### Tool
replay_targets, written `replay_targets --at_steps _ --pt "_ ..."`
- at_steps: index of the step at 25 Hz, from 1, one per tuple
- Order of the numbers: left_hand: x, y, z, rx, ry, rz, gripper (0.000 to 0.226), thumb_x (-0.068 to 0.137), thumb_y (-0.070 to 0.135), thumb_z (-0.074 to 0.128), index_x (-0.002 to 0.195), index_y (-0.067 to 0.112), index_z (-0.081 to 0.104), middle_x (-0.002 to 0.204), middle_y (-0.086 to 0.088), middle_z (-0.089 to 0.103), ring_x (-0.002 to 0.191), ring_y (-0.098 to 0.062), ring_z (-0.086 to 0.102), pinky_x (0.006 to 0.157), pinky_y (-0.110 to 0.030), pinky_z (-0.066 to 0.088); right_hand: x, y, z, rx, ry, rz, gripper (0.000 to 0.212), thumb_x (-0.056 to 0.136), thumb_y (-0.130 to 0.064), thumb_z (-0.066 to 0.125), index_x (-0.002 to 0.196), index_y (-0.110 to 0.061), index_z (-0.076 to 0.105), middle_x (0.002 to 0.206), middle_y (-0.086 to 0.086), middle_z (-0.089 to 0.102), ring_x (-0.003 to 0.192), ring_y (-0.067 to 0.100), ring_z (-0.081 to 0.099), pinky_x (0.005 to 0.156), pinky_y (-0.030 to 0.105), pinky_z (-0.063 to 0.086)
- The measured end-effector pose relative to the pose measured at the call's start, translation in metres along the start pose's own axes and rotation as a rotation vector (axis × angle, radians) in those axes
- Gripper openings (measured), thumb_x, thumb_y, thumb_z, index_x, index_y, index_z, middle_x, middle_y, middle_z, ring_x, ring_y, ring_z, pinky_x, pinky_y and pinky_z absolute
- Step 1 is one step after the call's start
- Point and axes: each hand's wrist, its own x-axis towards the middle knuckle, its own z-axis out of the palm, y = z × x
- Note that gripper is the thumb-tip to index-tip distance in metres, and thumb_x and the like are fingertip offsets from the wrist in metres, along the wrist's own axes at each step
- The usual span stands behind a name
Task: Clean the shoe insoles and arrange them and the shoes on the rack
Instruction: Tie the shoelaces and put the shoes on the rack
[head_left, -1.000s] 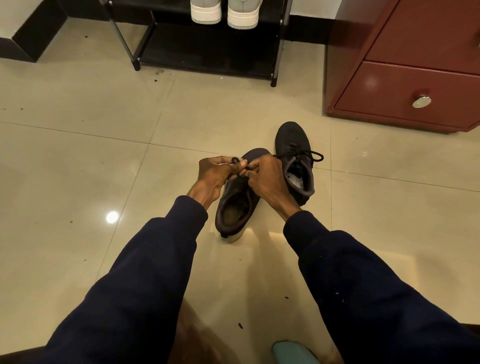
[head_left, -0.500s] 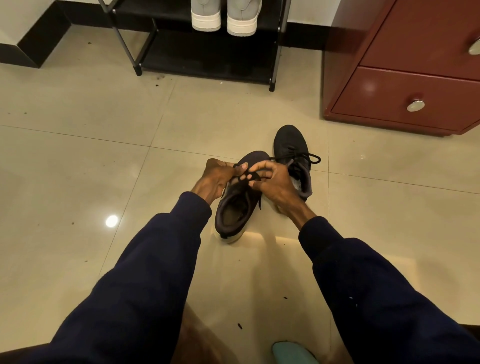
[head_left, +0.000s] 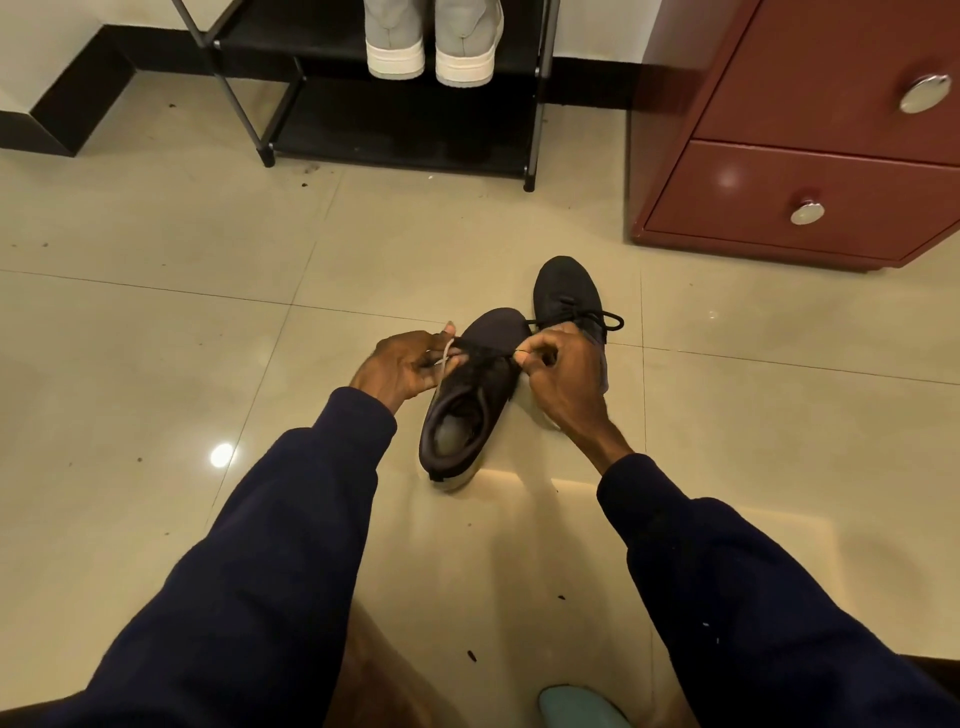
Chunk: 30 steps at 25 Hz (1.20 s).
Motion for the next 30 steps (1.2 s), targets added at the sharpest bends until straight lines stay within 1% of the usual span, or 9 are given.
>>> replay_targets --at_steps 3,5,7,9,13,17,20,26,30 --pt "0.015 -0.006 -0.011 -0.022 0.113 0.04 0.026 0.097 0.001 0.067 0.12 -0.002 0.057 0.075 -0.009 0.075 0.071 -0.021 0.073 0.05 -0.026 0.058 -0.003 0.013 -0.017 -0.046 -0.019 0.026 0.011 0.082 -0.009 0.075 0.077 -0.019 0.075 0.078 -0.017 0.061 0.077 -0.003 0.059 0.074 0.017 0.048" --pt "0.016 -0.015 -0.009 0.04 0.181 0.141 0.022 0.094 0.005 0.073 0.112 -0.001 0.062 0.081 -0.014 0.076 0.067 -0.02 0.072 0.055 -0.025 0.058 -0.004 0.014 -0.017 -0.08 -0.025 0.016 0.008 0.083 -0.01 0.076 0.079 -0.017 0.076 0.078 -0.017 0.059 0.075 -0.002 0.058 0.072 0.018 0.047" --pt "0.014 -0.024 -0.008 0.271 0.26 0.405 0.019 0.089 0.018 0.081 0.094 0.006 0.067 0.095 -0.018 0.076 0.075 -0.022 0.073 0.068 -0.03 0.059 -0.003 0.014 -0.019 -0.139 -0.022 -0.007 0.006 0.082 -0.012 0.078 0.083 -0.017 0.075 0.08 -0.014 0.06 0.074 -0.001 0.058 0.07 0.022 0.05" --pt "0.0 -0.033 -0.011 0.555 0.232 0.71 0.027 0.087 0.033 0.082 0.099 0.015 0.067 0.103 -0.007 0.072 0.088 -0.02 0.071 0.076 -0.029 0.056 -0.004 0.02 -0.027 -0.298 -0.025 -0.007 0.014 0.08 -0.022 0.082 0.089 -0.019 0.072 0.088 -0.006 0.066 0.084 0.01 0.061 0.074 0.033 0.055" --pt "-0.034 -0.055 -0.031 1.154 0.134 1.123 0.033 0.091 0.057 0.068 0.083 0.026 0.06 0.088 0.01 0.06 0.081 -0.013 0.057 0.065 -0.028 0.046 -0.013 0.028 -0.039 -0.722 -0.173 0.069 0.041 0.079 -0.048 0.078 0.1 -0.016 0.065 0.099 0.004 0.065 0.102 0.028 0.055 0.083 0.044 0.052" --pt "-0.048 -0.09 -0.048 1.754 0.085 1.123 0.066 0.079 0.085 0.051 0.086 0.022 0.07 0.089 0.0 0.057 0.074 -0.019 0.051 0.063 -0.03 0.039 -0.03 0.038 -0.032 -0.698 -0.261 0.095 0.052 0.083 -0.032 0.078 0.124 -0.011 0.055 0.121 0.012 0.059 0.1 0.033 0.063 0.083 0.046 0.057" --pt "-0.044 -0.11 -0.056 2.029 0.108 1.167 0.064 0.083 0.07 0.058 0.116 0.017 0.072 0.111 -0.002 0.065 0.099 -0.022 0.045 0.074 -0.034 0.044 -0.041 0.045 -0.028 -0.682 -0.265 0.072 0.047 0.087 -0.016 0.073 0.128 -0.01 0.051 0.127 0.013 0.055 0.099 0.032 0.066 0.083 0.043 0.058" --pt "-0.048 -0.136 -0.033 1.919 0.317 1.121 0.031 0.085 0.04 0.081 0.099 0.013 0.075 0.098 -0.006 0.068 0.105 -0.026 0.055 0.062 -0.031 0.053 -0.072 0.043 -0.02 -0.564 -0.302 -0.021 0.048 0.085 -0.002 0.07 0.129 -0.013 0.052 0.129 0.008 0.058 0.108 0.029 0.064 0.087 0.039 0.059" --pt "-0.041 -0.14 -0.004 1.754 0.385 1.087 0.025 0.08 0.032 0.086 0.091 0.012 0.076 0.1 -0.008 0.068 0.106 -0.03 0.058 0.063 -0.032 0.057 -0.077 0.047 -0.015 -0.602 -0.322 0.007 0.046 0.088 -0.012 0.07 0.13 -0.011 0.051 0.13 0.009 0.055 0.112 0.029 0.061 0.087 0.04 0.058"
